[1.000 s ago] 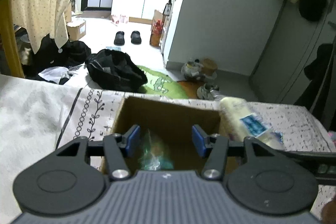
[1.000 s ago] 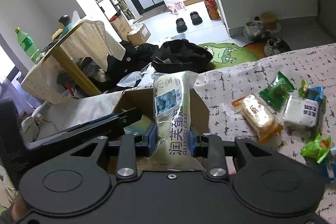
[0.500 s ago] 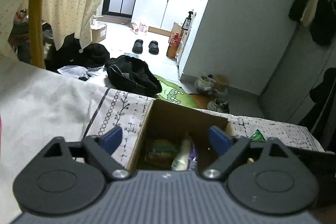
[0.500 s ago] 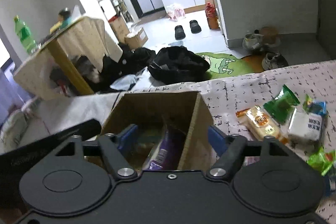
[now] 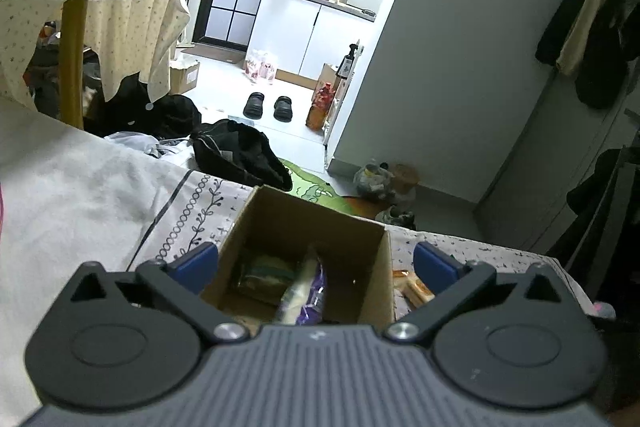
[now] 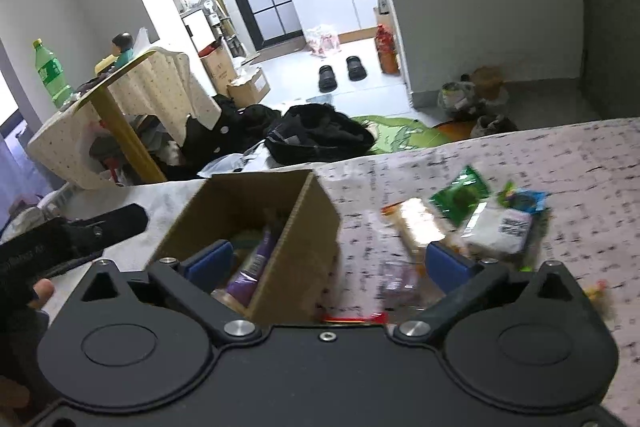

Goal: Organize snacks
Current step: 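Withdraw both grippers from the box toward the remaining snacks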

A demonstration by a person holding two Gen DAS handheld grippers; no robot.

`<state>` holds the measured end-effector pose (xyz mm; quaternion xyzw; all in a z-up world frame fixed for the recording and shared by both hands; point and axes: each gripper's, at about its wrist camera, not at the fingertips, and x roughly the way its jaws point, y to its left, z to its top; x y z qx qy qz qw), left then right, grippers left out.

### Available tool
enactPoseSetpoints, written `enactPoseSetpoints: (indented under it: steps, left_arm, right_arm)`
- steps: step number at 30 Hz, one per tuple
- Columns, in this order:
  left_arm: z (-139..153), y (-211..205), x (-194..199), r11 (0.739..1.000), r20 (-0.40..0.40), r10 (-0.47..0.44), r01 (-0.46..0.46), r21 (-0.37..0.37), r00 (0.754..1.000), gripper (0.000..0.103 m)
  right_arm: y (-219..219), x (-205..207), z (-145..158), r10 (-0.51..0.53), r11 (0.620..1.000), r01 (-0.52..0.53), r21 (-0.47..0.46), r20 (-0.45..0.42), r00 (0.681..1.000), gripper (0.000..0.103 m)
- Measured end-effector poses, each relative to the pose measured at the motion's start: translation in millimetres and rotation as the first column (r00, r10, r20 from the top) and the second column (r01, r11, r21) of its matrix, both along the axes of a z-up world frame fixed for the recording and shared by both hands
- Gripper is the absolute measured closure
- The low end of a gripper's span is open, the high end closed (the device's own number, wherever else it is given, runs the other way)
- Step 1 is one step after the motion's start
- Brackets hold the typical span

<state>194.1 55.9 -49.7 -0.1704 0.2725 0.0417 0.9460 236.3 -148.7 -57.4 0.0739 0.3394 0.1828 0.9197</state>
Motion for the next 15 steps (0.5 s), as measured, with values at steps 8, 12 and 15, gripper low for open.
enactPoseSetpoints:
  steps: [8,12,15]
  left_arm:
    - [0,-11,-14,0.998,-0.014,-0.054,0.054,-0.031,0.998,0.0]
    - [-3,-16,-23,0.991,-0.03,-0.126,0.125,-0.056,0.992,0.0]
    - [-4,-25,-29,0.983,-0.045,-0.176,0.173,-0.058,0.983,0.0]
  right_arm:
    - [-36,-15,9,-0.013,0.999,0.013,-0.03,0.013,1.0,0.0]
    - [-52,-25,12,-0.029,0.999,0.03,-0.043,0.032,0.999,0.0]
    - [-63,-32,13,-0.038,0.998,0.04,-0.057,0.036,0.999,0.0]
